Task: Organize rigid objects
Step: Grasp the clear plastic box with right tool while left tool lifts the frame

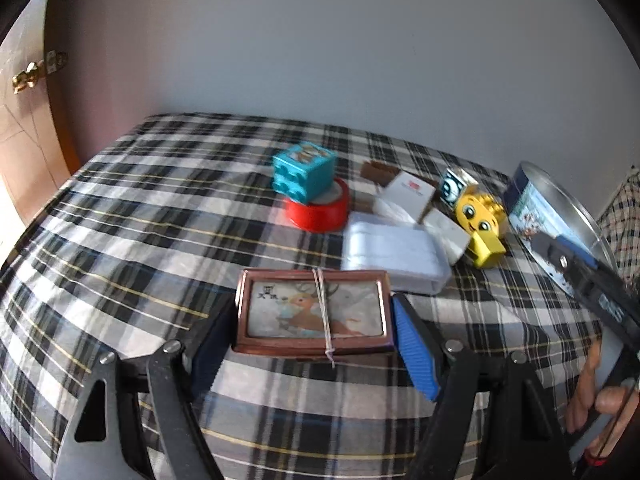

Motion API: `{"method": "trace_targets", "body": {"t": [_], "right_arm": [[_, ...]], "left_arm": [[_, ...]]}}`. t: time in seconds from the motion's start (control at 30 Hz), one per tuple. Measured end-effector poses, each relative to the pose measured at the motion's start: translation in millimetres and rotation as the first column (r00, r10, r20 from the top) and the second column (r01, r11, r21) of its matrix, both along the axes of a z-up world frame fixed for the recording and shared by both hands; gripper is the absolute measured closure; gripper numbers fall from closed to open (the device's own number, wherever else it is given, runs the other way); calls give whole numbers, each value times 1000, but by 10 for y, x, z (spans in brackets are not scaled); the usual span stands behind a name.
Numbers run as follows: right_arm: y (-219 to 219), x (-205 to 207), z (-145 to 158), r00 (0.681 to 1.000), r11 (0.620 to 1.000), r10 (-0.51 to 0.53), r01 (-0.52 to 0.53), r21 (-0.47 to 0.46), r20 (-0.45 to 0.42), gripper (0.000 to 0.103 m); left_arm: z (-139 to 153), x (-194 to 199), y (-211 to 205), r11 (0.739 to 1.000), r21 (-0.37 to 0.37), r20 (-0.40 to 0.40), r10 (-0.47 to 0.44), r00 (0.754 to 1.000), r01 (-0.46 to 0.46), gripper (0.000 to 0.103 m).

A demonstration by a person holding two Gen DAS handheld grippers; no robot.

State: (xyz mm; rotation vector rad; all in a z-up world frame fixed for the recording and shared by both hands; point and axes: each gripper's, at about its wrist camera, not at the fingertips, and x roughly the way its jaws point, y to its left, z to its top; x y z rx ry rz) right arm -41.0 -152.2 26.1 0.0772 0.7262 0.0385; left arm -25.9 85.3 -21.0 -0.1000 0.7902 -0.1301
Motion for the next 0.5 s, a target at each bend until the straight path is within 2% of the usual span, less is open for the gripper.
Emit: {"method": "trace_targets", "body": {"t": [0.1, 0.17, 0.27, 0.37, 0.5], "right_arm": [[235, 30, -69, 990, 984, 129, -121, 133, -52, 30], [410, 78, -151, 984, 977, 150, -133, 164, -95, 30], [721, 179, -284, 970, 958, 171, -122, 260, -173, 30], [996, 318, -377, 968, 964, 128, -71, 256, -215, 29], [1290, 544, -483, 962, 978, 91, -39, 203, -256, 10]], "left_arm": [[20, -5, 115, 1000, -5, 10, 20, 1000, -20, 26], [27, -10, 204, 999, -16, 13, 35, 999, -35, 26], [34, -35, 347, 998, -16, 20, 57, 998, -57, 26], [32, -59, 510, 997, -24, 22, 79, 997, -79, 26], [25, -87, 699, 994, -31, 25, 107, 994, -106, 26]]}}
